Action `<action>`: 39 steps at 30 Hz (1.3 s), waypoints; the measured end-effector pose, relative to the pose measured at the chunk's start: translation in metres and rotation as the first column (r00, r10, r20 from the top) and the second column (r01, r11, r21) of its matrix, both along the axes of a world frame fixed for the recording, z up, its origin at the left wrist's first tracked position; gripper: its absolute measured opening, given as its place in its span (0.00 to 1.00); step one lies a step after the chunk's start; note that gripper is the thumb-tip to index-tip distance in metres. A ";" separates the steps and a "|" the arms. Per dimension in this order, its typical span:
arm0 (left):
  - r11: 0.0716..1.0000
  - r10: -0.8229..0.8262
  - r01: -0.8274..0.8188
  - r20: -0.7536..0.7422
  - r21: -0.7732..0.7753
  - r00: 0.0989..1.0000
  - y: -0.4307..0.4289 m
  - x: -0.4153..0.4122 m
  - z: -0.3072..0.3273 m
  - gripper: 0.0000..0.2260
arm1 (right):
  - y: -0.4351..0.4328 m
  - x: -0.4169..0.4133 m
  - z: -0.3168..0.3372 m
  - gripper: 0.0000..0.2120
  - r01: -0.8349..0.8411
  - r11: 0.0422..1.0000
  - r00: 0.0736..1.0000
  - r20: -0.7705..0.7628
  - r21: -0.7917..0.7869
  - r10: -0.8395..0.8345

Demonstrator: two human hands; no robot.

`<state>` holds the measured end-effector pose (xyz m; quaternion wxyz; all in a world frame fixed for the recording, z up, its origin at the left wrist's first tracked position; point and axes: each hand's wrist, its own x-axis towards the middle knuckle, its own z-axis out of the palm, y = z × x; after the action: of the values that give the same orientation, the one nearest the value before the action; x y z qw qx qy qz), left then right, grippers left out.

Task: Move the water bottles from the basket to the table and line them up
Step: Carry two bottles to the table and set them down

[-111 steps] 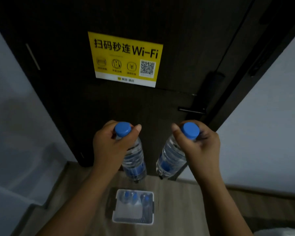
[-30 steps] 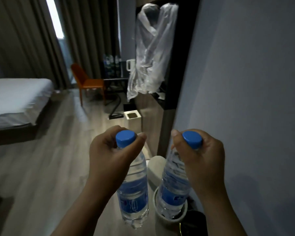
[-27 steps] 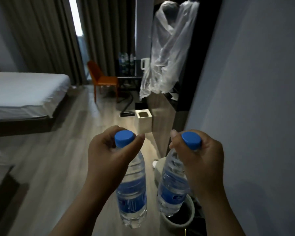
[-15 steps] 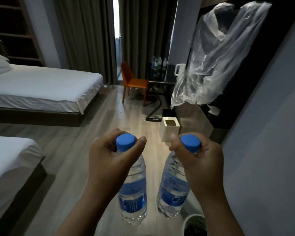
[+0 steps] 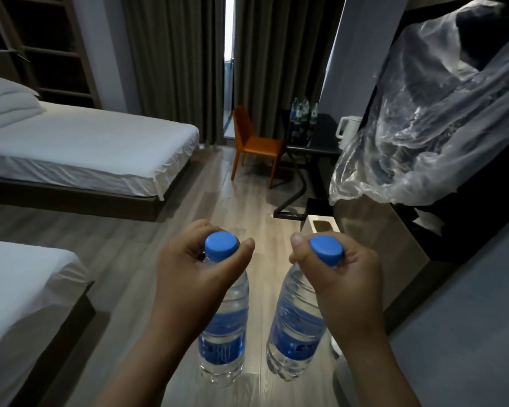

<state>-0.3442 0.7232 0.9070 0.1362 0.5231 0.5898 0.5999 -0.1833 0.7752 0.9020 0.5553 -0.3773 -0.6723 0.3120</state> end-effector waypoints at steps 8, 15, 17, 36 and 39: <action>0.999 0.046 -0.045 -0.049 0.014 0.998 0.111 -0.058 -0.006 0.17 | 0.116 -0.065 -0.007 0.18 -0.044 0.999 0.999 -0.026 -0.018 0.044; 0.998 0.056 -0.054 -0.070 0.039 0.996 0.226 -0.117 0.010 0.14 | 0.239 -0.127 0.008 0.16 -0.065 0.998 0.997 -0.047 -0.008 0.064; 0.996 0.080 -0.076 -0.071 0.048 0.994 0.255 -0.135 0.010 0.16 | 0.271 -0.146 0.012 0.16 -0.084 0.996 0.996 -0.024 -0.001 0.084; 0.998 -0.003 0.004 -0.011 0.065 1.000 0.502 -0.375 0.015 0.17 | 0.495 -0.380 0.014 0.13 0.012 1.000 0.999 -0.051 -0.025 -0.013; 0.998 -0.005 0.005 -0.012 0.063 1.000 0.538 -0.400 0.013 0.14 | 0.527 -0.403 0.013 0.14 0.028 0.998 0.999 -0.038 -0.049 -0.030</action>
<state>-0.7439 1.2610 0.9202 0.1177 0.5321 0.5701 0.6148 -0.5868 1.3017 0.9147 0.5635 -0.3940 -0.6481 0.3273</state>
